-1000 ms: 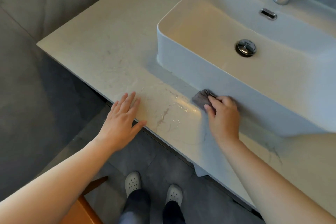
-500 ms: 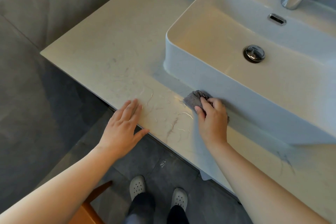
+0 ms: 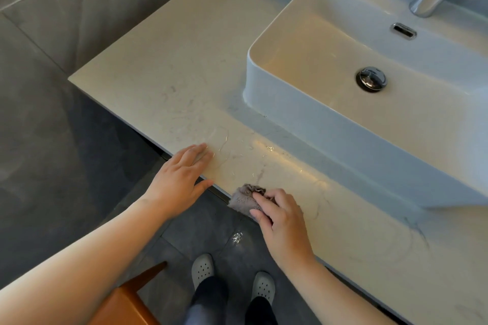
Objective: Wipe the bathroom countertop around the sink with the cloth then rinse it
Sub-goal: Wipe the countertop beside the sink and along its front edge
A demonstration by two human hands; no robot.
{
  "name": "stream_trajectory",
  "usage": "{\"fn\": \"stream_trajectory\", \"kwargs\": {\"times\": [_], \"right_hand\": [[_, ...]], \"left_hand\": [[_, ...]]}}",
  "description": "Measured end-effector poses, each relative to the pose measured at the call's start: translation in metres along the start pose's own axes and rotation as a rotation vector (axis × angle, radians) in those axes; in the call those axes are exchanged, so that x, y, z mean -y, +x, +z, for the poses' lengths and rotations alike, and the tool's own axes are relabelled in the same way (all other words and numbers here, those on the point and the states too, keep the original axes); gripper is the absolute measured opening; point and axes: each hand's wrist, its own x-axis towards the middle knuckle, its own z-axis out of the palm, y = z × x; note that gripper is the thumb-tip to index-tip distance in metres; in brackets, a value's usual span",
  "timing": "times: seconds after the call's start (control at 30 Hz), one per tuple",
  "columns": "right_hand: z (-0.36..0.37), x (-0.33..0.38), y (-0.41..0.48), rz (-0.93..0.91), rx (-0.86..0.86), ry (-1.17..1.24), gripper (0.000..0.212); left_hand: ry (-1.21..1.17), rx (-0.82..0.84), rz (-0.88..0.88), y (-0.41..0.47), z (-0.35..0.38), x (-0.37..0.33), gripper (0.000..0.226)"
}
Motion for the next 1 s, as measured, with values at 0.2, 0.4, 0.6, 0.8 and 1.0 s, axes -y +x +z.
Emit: {"fn": "stream_trajectory", "kwargs": {"times": [0.2,0.4,0.6,0.8,1.0], "right_hand": [[-0.038,-0.012,0.042,0.066,-0.118,0.14,0.033],[-0.042,-0.05,0.102,0.242,-0.204,0.01,0.034],[-0.025,-0.046,0.105,0.214,-0.268,-0.063,0.035],[-0.009,-0.03,0.113,0.243,-0.334,-0.095,0.033],[-0.005,-0.027,0.118,0.201,-0.304,-0.097,0.031]], "left_hand": [[-0.008,0.002,-0.005,0.0,0.001,0.0,0.064],[-0.007,0.013,-0.009,0.0,0.003,0.001,0.076],[-0.052,0.023,-0.001,0.001,0.001,0.004,0.083],[-0.12,0.017,0.039,0.003,-0.002,0.013,0.077],[-0.156,-0.064,0.061,0.006,-0.016,0.021,0.06]]}}
